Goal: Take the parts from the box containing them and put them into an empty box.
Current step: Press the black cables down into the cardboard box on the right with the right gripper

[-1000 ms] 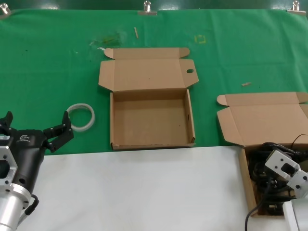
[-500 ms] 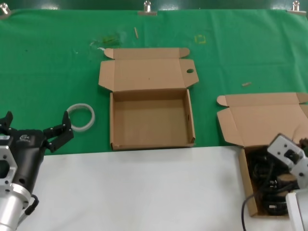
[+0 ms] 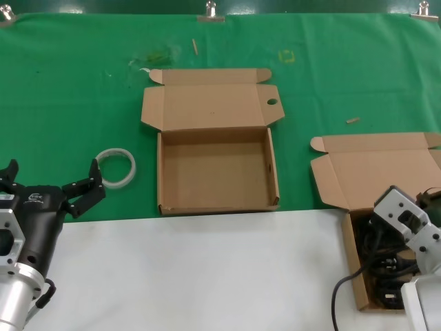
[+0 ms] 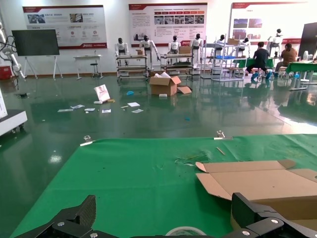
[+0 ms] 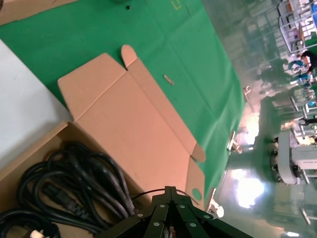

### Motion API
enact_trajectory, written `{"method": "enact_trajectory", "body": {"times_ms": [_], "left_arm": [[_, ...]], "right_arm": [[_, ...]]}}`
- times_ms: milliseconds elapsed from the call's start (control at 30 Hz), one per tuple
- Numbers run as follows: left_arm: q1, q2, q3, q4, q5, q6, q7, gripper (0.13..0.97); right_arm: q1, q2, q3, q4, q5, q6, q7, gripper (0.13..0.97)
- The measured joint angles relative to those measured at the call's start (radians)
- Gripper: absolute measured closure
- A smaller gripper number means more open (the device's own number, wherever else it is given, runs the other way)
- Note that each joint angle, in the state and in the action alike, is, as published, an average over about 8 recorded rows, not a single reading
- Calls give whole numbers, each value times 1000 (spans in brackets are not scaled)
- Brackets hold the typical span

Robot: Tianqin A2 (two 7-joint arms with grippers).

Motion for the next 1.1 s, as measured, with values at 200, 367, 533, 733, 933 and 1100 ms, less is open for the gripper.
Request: {"method": "enact_trajectory", "body": {"times_ms": [200,367,533,733,933,1100], "left_arm": [[0,0,0,0,0,0,0,132],[0,0,0,0,0,0,0,132],[0,0,0,0,0,0,0,132],[0,0,0,0,0,0,0,132],[0,0,0,0,0,0,0,132],[0,0,0,0,0,0,0,132]], "right_arm": [[-17,0,10,-43,0,-33,18,943],[-23,0,24,-91,0,-70,16,929],[-15,0,32,-131,0,-102,1,870],[7,0,33,-176,0,-133,-18,835],[21,1,28,-208,0,-147,-24,736],[24,1,23,-223,0,-150,-20,649]]}}
